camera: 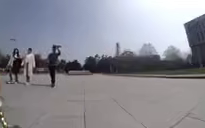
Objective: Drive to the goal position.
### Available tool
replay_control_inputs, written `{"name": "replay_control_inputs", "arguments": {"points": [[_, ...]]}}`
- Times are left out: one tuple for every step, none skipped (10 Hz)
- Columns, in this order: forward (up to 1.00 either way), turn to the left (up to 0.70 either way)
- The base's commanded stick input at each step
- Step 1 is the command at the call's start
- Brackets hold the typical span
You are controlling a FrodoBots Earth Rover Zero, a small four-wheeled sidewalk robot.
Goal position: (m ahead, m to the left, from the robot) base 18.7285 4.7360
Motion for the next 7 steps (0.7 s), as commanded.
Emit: {"name": "replay_control_inputs", "arguments": {"points": [[1.00,0.00],[1.00,0.00],[1.00,0.00],[1.00,0.00],[1.00,0.00],[1.00,0.00],[1.00,0.00]]}}
